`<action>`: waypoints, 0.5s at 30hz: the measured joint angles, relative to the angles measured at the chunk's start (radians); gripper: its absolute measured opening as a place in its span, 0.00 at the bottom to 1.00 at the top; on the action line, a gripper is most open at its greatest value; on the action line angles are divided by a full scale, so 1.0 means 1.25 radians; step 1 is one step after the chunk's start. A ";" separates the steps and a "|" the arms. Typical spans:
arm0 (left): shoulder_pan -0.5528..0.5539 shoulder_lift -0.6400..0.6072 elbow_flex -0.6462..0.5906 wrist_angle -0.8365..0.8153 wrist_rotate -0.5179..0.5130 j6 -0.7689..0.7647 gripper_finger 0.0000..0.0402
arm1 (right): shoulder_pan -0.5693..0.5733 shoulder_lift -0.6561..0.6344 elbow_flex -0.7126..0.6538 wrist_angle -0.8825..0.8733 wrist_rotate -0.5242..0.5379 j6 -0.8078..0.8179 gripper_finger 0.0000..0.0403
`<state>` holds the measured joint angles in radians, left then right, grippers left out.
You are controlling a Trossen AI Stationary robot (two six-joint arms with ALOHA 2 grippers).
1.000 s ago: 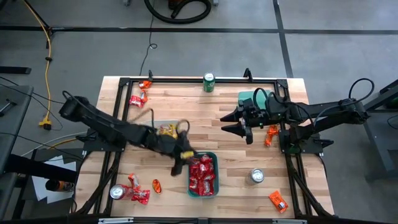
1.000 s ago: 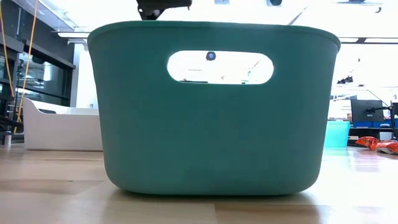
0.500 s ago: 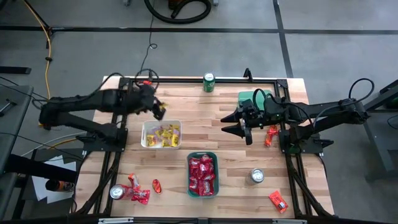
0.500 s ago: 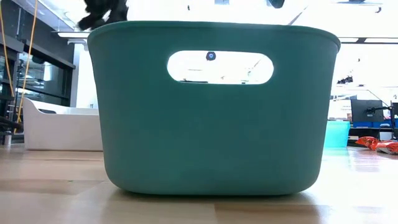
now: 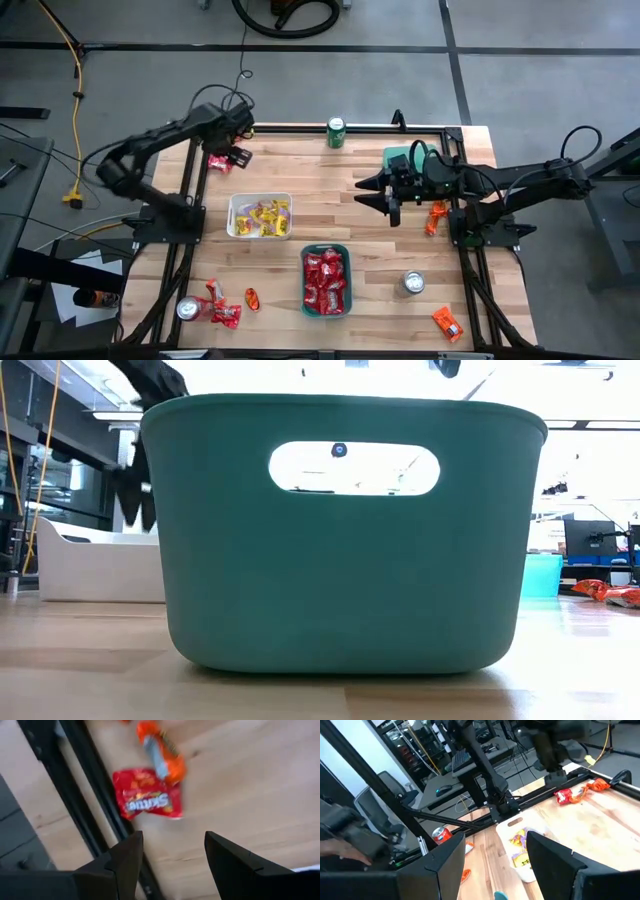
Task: Sort candy
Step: Put the red candy pack into the green bin
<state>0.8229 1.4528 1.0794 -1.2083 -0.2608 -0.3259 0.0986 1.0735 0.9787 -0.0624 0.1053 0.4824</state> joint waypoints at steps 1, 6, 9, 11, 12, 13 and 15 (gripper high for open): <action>0.009 0.029 0.000 -0.006 0.007 0.016 0.50 | 0.000 0.001 0.000 0.000 0.000 0.008 0.51; 0.009 0.142 -0.005 -0.009 0.024 0.078 0.50 | 0.000 0.018 0.000 0.002 0.000 0.018 0.51; 0.001 0.188 -0.005 -0.008 -0.007 0.082 0.50 | 0.000 0.036 0.000 0.009 0.000 0.040 0.51; -0.004 0.211 -0.005 -0.008 -0.045 0.082 0.50 | 0.000 0.048 0.000 0.012 0.000 0.048 0.51; -0.006 0.221 -0.005 -0.008 -0.066 0.083 0.50 | 0.000 0.054 0.000 0.014 0.000 0.048 0.51; -0.007 0.231 -0.005 -0.008 -0.085 0.084 0.50 | 0.000 0.059 0.000 0.011 0.000 0.048 0.51; -0.007 0.249 -0.005 -0.008 -0.104 0.096 0.50 | 0.000 0.069 0.000 0.017 0.000 0.051 0.51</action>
<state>0.8146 1.7645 1.0725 -1.2182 -0.3905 -0.2058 0.0988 1.1601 0.9787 -0.0410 0.1047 0.5460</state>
